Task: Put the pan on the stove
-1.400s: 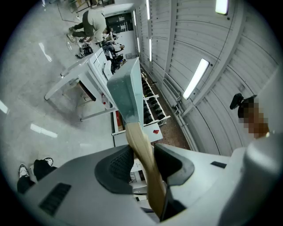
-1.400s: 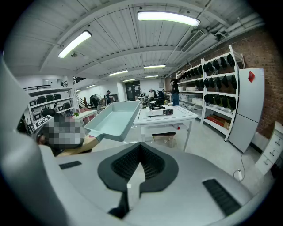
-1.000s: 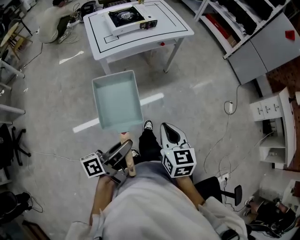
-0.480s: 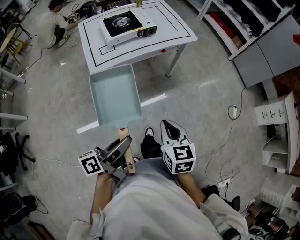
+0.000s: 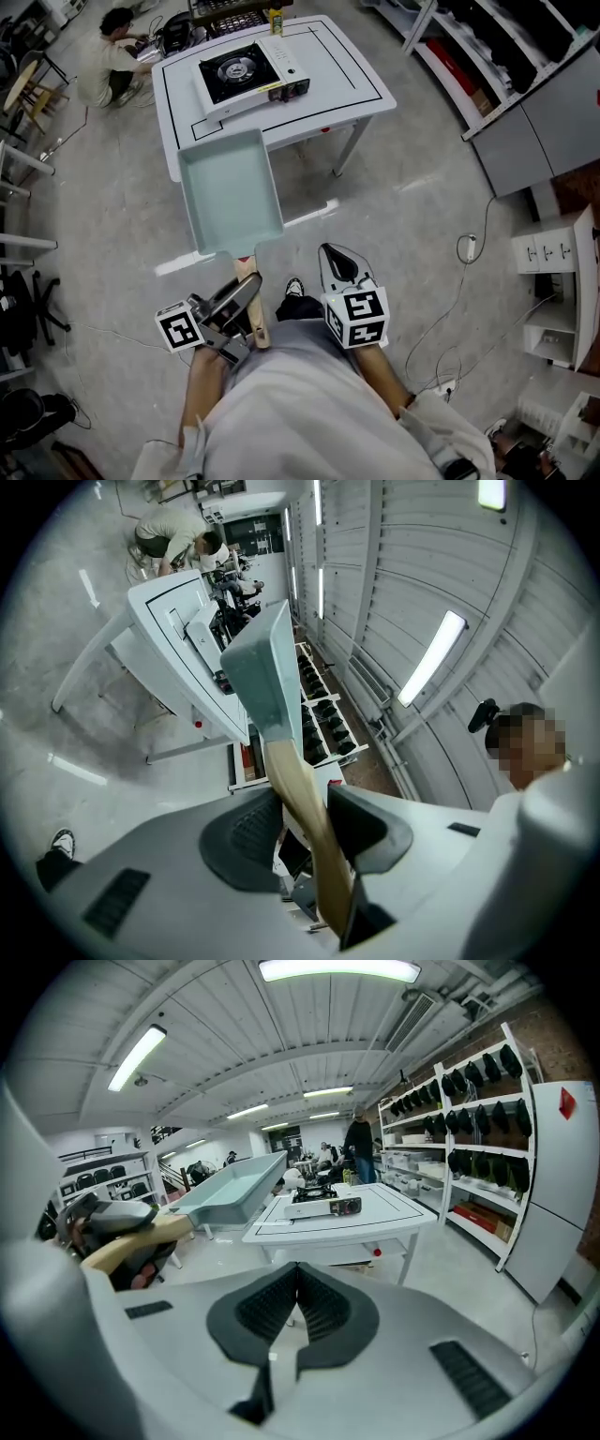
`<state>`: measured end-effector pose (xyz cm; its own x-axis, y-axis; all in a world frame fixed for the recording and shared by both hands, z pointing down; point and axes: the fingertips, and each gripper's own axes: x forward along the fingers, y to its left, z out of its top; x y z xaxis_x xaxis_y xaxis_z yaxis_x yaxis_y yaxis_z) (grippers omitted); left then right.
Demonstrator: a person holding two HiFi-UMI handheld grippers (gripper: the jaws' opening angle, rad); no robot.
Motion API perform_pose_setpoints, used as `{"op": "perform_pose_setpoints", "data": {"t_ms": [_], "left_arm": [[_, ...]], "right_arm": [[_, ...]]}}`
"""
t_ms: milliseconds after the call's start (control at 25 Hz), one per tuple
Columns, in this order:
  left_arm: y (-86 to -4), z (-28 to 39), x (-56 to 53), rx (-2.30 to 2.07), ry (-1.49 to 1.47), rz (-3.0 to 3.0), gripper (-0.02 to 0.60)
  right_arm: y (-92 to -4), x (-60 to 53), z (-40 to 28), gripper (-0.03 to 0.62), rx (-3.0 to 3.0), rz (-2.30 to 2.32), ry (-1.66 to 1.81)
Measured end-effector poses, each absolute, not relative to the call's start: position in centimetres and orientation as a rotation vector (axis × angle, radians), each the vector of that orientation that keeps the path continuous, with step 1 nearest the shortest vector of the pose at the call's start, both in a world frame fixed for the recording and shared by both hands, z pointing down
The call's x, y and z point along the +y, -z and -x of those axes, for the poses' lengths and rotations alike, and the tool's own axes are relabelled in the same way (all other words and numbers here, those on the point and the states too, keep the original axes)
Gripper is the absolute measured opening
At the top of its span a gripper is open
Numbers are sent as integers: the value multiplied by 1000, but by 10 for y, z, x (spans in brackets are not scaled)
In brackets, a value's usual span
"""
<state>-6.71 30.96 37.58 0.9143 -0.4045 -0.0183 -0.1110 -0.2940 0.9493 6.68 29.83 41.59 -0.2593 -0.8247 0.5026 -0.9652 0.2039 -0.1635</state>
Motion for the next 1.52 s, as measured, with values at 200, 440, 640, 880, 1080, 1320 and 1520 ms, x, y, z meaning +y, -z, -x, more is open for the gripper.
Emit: {"op": "perform_pose_setpoints", "data": {"t_ms": [200,440,640,880,1080,1320,1520], "left_arm": [[-373,43,287,-373,327,-1851,150],[-375,27,268,-360,341,-1820,150],[-372,21,258,-350,342,-1820,150],[-377,14,228,-359,342,-1821,150],[-374,4,197,-336,337,-1827,150],[-370,2,152,-325,329,-1822,150],[-364,3,110,-321,329,-1824,150]], "right_arm": [[-417,278,-92,9,-2193,-1659,-649],[-424,269,-111,9,-2182,-1681,-683],[-429,265,-114,9,-2181,-1669,-716],[-434,242,-118,9,-2180,-1650,-719],[-429,209,-124,9,-2179,-1656,-713],[-423,159,-121,9,-2190,-1640,-710],[-421,118,-118,9,-2191,-1634,-716]]}}
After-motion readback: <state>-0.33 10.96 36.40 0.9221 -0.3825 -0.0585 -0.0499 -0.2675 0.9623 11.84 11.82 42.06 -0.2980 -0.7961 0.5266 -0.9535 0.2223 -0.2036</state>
